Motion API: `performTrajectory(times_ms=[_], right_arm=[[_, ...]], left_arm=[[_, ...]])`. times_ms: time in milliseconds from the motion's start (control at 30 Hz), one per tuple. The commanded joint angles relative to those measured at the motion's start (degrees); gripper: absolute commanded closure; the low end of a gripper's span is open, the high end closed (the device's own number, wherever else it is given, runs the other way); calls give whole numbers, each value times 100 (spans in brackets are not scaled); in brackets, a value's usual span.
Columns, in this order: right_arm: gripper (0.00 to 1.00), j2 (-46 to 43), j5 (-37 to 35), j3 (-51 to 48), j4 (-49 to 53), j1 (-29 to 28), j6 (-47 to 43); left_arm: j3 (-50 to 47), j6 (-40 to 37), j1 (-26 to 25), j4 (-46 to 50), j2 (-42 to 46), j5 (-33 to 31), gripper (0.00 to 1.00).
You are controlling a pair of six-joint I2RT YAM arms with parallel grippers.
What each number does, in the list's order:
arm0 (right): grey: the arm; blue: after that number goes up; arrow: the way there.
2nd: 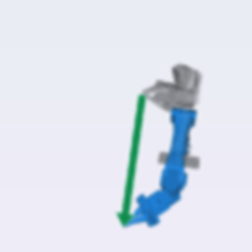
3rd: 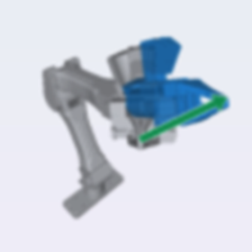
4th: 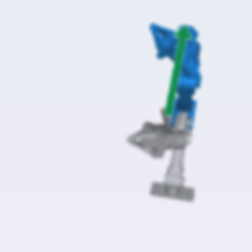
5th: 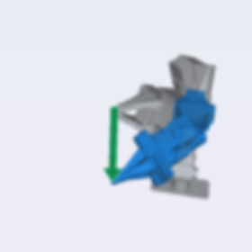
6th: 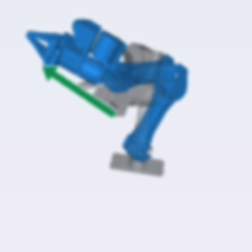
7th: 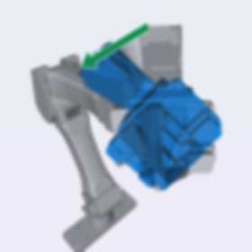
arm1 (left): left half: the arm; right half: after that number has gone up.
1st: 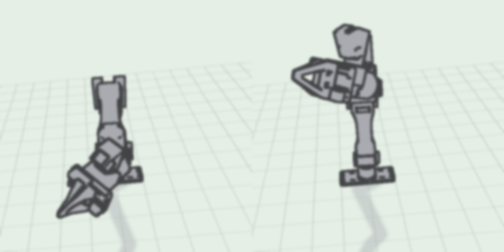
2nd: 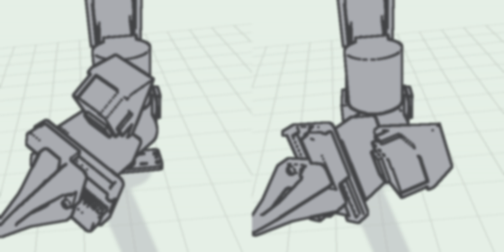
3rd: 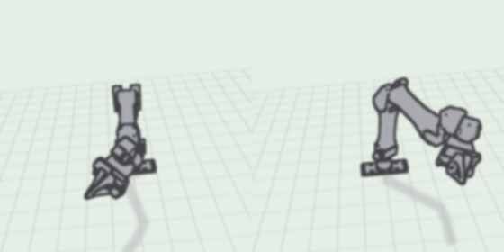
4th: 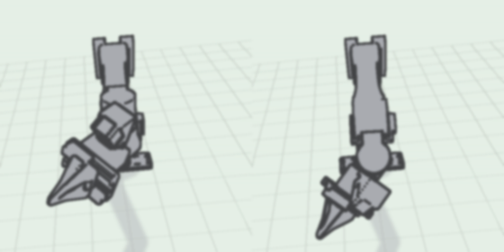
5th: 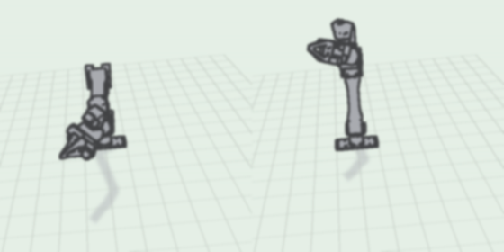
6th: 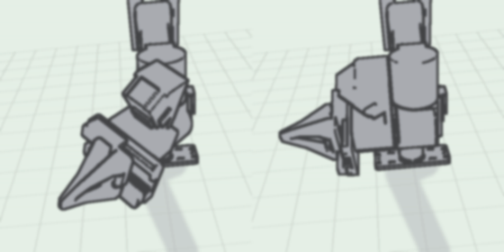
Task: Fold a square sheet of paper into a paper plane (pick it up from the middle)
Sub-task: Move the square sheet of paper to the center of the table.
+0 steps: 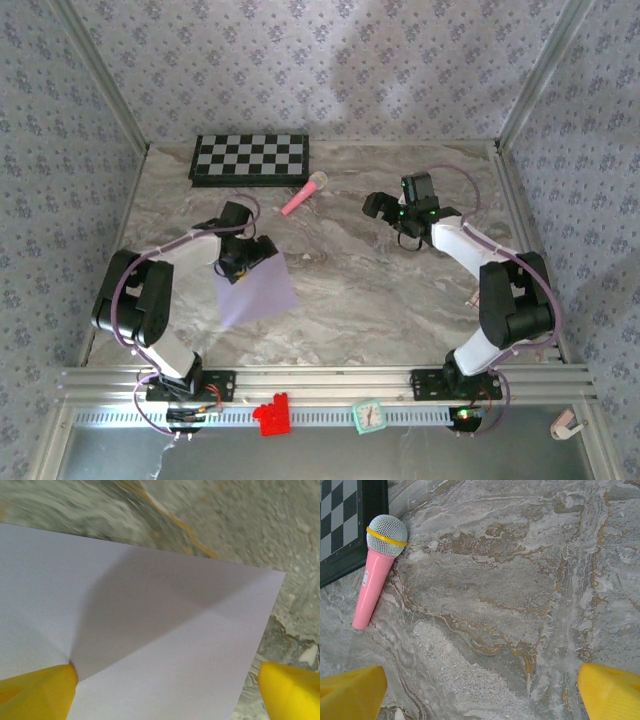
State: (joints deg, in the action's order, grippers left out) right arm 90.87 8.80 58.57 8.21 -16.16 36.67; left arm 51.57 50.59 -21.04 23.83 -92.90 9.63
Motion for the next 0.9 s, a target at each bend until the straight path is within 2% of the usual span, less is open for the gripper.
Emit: performTrajectory(times_ms=[0, 133, 333, 533, 733, 867], right_arm=[[0, 71, -56, 138, 129, -29, 93], [0, 23, -68, 78, 154, -28, 130], [0, -124, -110, -106, 172, -35, 135], [0, -293, -104, -188, 281, -32, 125], [0, -342, -43, -166, 474, -34, 91], [0, -274, -80, -238, 442, -34, 121]], left_arm=[[231, 286, -375, -61, -474, 250, 6], [855, 501, -740, -259, -1050, 393, 6], [1603, 898, -1032, -538, -1765, 608, 6], [2198, 575, -1155, 40, -1586, 679, 6], [2236, 105, -1347, 1232, -837, -278, 0], [2120, 160, -1520, 1592, -842, -698, 0]])
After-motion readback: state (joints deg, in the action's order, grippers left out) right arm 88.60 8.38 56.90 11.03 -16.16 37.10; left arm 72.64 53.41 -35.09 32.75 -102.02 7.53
